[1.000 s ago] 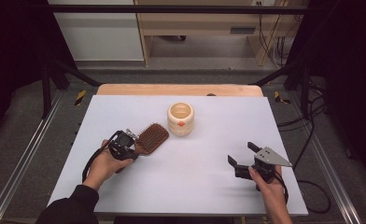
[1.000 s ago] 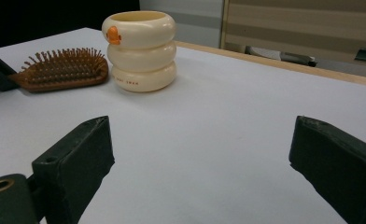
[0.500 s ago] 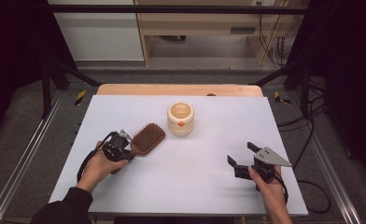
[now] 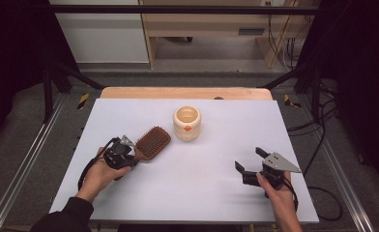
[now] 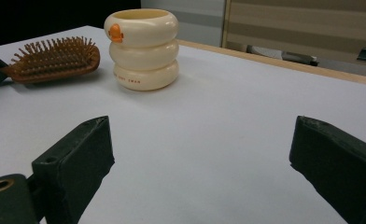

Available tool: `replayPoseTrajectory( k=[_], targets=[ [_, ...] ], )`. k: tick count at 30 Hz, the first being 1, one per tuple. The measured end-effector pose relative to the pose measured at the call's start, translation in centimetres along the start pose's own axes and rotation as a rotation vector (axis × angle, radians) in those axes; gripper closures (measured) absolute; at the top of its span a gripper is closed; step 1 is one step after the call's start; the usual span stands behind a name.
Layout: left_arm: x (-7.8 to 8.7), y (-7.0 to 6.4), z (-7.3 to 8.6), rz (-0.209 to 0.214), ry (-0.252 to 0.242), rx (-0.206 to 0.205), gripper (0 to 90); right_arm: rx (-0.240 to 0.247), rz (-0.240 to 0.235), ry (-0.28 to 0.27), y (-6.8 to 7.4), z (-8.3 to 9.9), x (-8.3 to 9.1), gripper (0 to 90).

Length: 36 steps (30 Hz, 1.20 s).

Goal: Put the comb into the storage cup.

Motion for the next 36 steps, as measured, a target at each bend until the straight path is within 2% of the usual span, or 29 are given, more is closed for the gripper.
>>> replayPoseTrajectory(
  k=[4, 16, 22, 30, 36],
  targets=[
    [0.3, 0.0, 0.1, -0.003, -0.034, 0.008, 72.8, 0.001, -0.001, 0.000, 0.0, 0.0, 0.0, 6.3],
    [1.4, -0.3, 0.7, -0.006, -0.179, 0.068, 72.8, 0.017, -0.016, -0.005, 0.6, -0.3, -0.1, 6.3],
    [1.9, -0.6, 0.7, -0.025, -0.279, 0.067, 72.8, 0.019, -0.019, -0.009, 0.7, -0.4, -0.1, 6.3],
    [1.9, -1.0, 0.9, -0.031, -0.378, 0.130, 72.9, 0.025, -0.024, -0.011, 0.9, -0.5, -0.1, 6.3],
    [1.8, -1.2, 1.0, -0.021, -0.407, 0.148, 72.9, 0.026, -0.028, -0.008, 1.0, -0.6, -0.2, 6.3]
  ],
)
Point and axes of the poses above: each handheld gripper's, and its own axes: x roughly backward along the jaws, z roughly out of its underside, y roughly to its left, the point moved 4 cm from there along -x, roughly forward along the jaws, and after that the axes turned 14 degrees about -z, right-handed, at the moved point
